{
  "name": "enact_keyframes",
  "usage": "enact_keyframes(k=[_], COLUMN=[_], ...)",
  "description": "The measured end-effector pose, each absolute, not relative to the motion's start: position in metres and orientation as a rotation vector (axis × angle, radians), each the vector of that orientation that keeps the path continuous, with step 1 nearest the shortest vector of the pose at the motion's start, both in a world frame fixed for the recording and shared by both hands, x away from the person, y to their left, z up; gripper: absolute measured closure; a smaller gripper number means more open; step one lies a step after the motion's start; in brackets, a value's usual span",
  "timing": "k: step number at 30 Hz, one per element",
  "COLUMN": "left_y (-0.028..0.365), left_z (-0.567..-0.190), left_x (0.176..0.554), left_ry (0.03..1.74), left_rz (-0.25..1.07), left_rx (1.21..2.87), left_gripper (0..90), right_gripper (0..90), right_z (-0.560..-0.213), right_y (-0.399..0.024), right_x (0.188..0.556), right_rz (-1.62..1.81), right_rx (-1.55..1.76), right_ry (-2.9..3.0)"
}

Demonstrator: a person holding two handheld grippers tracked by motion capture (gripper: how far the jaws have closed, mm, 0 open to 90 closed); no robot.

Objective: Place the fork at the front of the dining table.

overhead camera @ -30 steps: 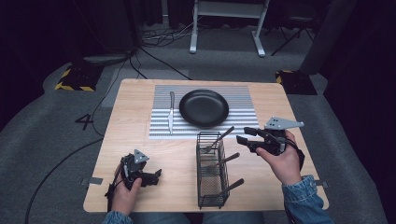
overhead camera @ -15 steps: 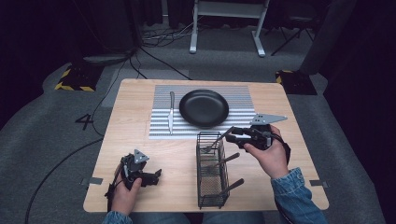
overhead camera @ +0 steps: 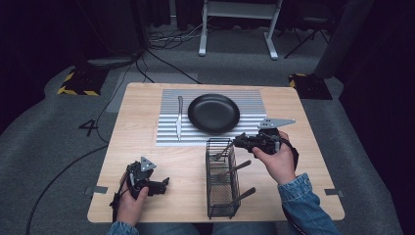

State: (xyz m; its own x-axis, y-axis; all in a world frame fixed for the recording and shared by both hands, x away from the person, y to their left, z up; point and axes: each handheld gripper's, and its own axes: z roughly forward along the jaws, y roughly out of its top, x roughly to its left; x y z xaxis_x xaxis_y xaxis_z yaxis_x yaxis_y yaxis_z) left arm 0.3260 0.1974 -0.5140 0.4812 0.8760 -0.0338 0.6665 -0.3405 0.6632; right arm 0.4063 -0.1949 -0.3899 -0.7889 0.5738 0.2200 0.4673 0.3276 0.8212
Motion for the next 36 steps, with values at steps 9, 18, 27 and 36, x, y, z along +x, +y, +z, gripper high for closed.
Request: enact_keyframes(k=[9, 18, 27, 36], left_y=[0.197, 0.197, 0.197, 0.197], left_z=[-0.514, -0.514, -0.514, -0.514], left_x=[0.326, 0.326, 0.326, 0.326], left_ry=[1.268, 1.269, 1.269, 1.269], left_rz=[0.441, 0.441, 0.440, 0.440], left_rx=[2.113, 2.113, 2.113, 2.114], left_gripper=[0.1, 0.1, 0.1, 0.1], right_gripper=[83.7, 87.4, 87.4, 87.4], right_z=[-0.384, -0.368, -0.340, -0.312], right_y=[-0.189, -0.182, -0.186, -0.195], right_x=[0.400, 0.392, 0.387, 0.382], right_rz=[1.472, 1.501, 1.530, 1.558], right_rx=[0.938, 0.868, 0.804, 0.765], right_ry=[2.464, 2.425, 2.388, 2.358])
